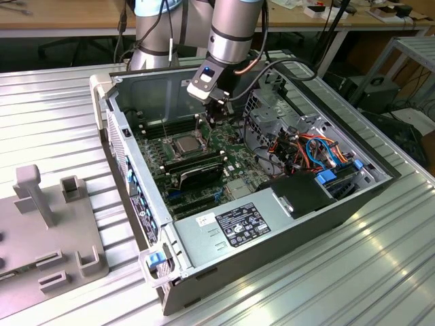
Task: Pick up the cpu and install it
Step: 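Close the cpu cover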
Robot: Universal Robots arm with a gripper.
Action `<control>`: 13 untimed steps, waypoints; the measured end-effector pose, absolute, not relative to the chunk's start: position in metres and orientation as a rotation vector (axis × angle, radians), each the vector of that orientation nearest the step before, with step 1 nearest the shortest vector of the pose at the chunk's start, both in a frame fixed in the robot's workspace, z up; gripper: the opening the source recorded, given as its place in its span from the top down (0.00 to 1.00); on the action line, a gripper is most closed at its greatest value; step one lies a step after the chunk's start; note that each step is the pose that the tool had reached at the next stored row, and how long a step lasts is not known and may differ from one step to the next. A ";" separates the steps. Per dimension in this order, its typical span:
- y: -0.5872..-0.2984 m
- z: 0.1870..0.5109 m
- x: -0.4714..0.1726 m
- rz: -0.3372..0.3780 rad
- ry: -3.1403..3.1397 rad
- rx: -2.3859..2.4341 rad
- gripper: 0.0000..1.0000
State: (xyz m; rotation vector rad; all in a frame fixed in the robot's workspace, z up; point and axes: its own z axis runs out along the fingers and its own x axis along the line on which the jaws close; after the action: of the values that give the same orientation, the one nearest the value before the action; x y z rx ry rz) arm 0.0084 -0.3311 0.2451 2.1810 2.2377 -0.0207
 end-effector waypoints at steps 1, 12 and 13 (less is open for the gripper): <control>-0.331 0.245 0.008 -0.021 2.238 2.181 0.89; -0.330 0.245 0.000 -0.021 2.238 2.181 0.89; -0.330 0.245 0.000 -0.021 2.238 2.181 0.89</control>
State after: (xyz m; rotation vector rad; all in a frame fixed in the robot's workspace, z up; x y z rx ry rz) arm 0.0003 -0.3301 0.2451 2.1809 2.2378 -0.0205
